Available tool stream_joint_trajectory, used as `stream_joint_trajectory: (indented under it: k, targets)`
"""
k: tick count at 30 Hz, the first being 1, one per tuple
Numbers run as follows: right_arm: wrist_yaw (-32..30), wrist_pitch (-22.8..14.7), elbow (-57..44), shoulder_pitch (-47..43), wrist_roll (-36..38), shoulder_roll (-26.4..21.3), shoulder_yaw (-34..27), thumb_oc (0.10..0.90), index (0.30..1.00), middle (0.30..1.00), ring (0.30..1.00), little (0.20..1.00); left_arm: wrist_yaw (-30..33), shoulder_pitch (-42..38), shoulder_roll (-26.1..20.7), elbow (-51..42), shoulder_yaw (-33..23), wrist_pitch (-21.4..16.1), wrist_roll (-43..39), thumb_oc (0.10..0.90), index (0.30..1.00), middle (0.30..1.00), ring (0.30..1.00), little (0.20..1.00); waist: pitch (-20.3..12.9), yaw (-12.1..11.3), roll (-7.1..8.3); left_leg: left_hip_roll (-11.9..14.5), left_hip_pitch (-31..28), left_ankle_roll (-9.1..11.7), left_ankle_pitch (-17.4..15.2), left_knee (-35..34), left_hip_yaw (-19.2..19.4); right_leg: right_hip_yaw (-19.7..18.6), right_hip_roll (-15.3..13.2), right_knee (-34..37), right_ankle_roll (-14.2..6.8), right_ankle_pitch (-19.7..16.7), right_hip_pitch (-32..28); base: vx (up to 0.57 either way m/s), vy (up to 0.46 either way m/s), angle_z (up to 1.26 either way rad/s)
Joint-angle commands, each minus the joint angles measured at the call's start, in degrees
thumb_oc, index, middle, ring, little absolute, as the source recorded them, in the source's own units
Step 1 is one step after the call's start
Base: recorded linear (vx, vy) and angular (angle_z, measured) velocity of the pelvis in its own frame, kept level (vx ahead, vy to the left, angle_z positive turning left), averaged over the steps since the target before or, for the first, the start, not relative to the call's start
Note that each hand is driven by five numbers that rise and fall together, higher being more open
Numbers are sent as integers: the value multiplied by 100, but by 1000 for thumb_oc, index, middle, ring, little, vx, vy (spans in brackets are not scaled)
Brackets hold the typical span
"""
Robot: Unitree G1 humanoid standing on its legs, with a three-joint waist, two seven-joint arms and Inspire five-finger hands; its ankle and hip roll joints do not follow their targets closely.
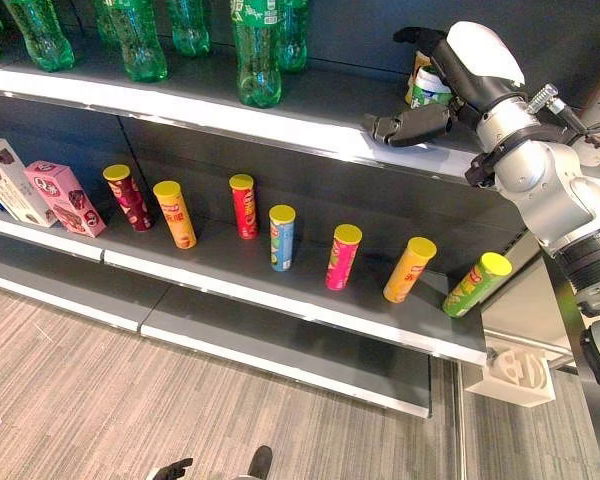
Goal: Put the goods on the table back onto the shelves and tidy them up.
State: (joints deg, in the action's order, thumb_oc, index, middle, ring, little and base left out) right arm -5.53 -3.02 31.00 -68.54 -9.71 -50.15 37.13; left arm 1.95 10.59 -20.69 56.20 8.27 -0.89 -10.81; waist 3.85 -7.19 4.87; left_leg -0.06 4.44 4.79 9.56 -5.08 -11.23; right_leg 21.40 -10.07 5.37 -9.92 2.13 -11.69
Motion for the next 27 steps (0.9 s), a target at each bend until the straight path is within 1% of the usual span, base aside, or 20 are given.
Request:
stream_joint_trajectory:
  k: [1, 2, 4, 6, 8, 11, 12, 14, 15, 16, 17, 21, 22, 24, 25, 27]
  targets:
    - [-512, -62, 106, -504, 274, 39, -266, 800, 900, 900, 900, 900, 127, -185, -415, 190, 58, -138, 16, 800, 900, 900, 900, 900, -421, -161, 154, 137, -554, 105, -1307, 173, 693, 91, -292, -67, -284, -202, 552, 0, 0, 0]
    - [-511, -59, 101, -497, 274, 37, -273, 800, 900, 900, 900, 900, 127, -185, -418, 190, 59, -139, 16, 800, 900, 900, 900, 900, -421, -162, 157, 137, -555, 105, -1307, 173, 693, 91, -292, -67, -283, -202, 551, 0, 0, 0]
    - [-680, -122, -134, -370, 552, 23, -599, 800, 900, 900, 900, 900, 141, -199, -383, 216, 55, -117, 45, 800, 900, 900, 900, 900, -436, -141, 145, 140, -564, 98, -1311, 170, 698, 85, -292, -65, -284, -201, 546, 0, 0, 0]
    - [-757, -137, -246, -341, 578, -17, -720, 800, 900, 900, 900, 900, 147, -200, -388, 218, 51, -115, 60, 800, 900, 900, 900, 900, -435, -138, 143, 141, -567, 95, -1313, 169, 699, 83, -291, -64, -286, -201, 545, 0, 0, 0]
    - [-901, -149, -434, -365, 484, -166, -837, 800, 900, 900, 900, 900, 154, -215, -374, 194, 31, -114, 68, 800, 900, 900, 900, 900, -431, -117, 135, 145, -565, 91, -1318, 175, 708, 67, -292, -64, -291, -203, 551, 0, 0, 0]
    - [-1211, -164, -997, -283, 176, -384, -1138, 800, 900, 900, 900, 900, 217, -258, -319, 171, 4, -114, 98, 800, 900, 900, 900, 900, -436, -47, 119, 166, -585, 87, -1329, 165, 731, 47, -289, -65, -296, -199, 564, 0, 9, -9]
    - [-1391, -167, -1295, -182, -20, -510, -1386, 800, 900, 900, 900, 900, 251, -302, -283, 185, -15, -113, 115, 800, 900, 900, 900, 900, -445, -11, 118, 175, -595, 83, -1344, 159, 739, 43, -285, -65, -301, -191, 566, 2, 7, -12]
    - [-1485, -155, -1476, -110, -109, -597, -1558, 800, 900, 900, 900, 900, 263, -326, -278, 198, -17, -114, 140, 800, 900, 900, 900, 900, -453, 10, 128, 176, -595, 82, -1352, 162, 740, 34, -280, -66, -300, -185, 569, 0, 2, -4]
    - [-1653, -161, -1696, -58, -221, -717, -1762, 800, 900, 900, 900, 900, 300, -358, -245, 211, -29, -111, 164, 800, 900, 900, 900, 900, -462, 53, 129, 184, -597, 77, -1363, 168, 743, 20, -279, -67, -303, -180, 568, 0, 0, 0]
    - [-1649, -154, -1717, -25, -226, -720, -1793, 800, 900, 900, 900, 900, 301, -360, -254, 213, -24, -112, 164, 800, 900, 900, 900, 900, -462, 47, 137, 184, -598, 77, -1363, 168, 743, 20, -279, -67, -303, -180, 567, 0, 0, 0]
    - [-1805, -154, -1923, 39, -289, -815, -1990, 800, 900, 900, 900, 900, 326, -395, -213, 257, -35, -103, 192, 800, 900, 900, 900, 900, -480, 96, 145, 195, -615, 75, -1379, 166, 763, 3, -279, -66, -304, -174, 563, 0, 0, 0]
    - [-1967, -188, -2398, 305, -320, -950, -2397, 800, 900, 900, 900, 900, 380, -448, -158, 357, -56, -85, 247, 800, 900, 900, 900, 900, -510, 196, 170, 218, -663, 70, -1409, 156, 815, -48, -263, -69, -303, -160, 565, -1, 0, -3]
    - [-1965, -185, -2413, 328, -322, -950, -2419, 800, 900, 900, 900, 900, 381, -450, -163, 360, -53, -86, 248, 800, 900, 900, 900, 900, -510, 190, 175, 219, -665, 71, -1409, 155, 817, -50, -262, -69, -302, -159, 565, -3, 5, -5]
    - [-1943, -302, -2725, 556, -80, -886, -2683, 800, 900, 900, 900, 900, 413, -483, -125, 449, -73, -74, 291, 800, 900, 900, 900, 900, -520, 250, 177, 226, -689, 68, -1421, 149, 852, -90, -253, -69, -297, -157, 568, 0, 5, -8]
    - [-1839, -563, -3066, 904, 507, -702, -3019, 800, 900, 900, 900, 900, 412, -521, -71, 504, -94, -55, 305, 800, 900, 900, 900, 900, -532, 320, 165, 232, -717, 61, -1428, 146, 886, -137, -245, -70, -295, -151, 568, 3, 6, -16]
    - [-1735, -870, -3339, 1221, 1086, -513, -3347, 800, 900, 900, 900, 900, 378, -526, -30, 540, -100, -66, 332, 800, 900, 900, 900, 900, -535, 372, 162, 238, -747, 59, -1437, 136, 923, -172, -241, -73, -293, -153, 570, 2, 2, -19]
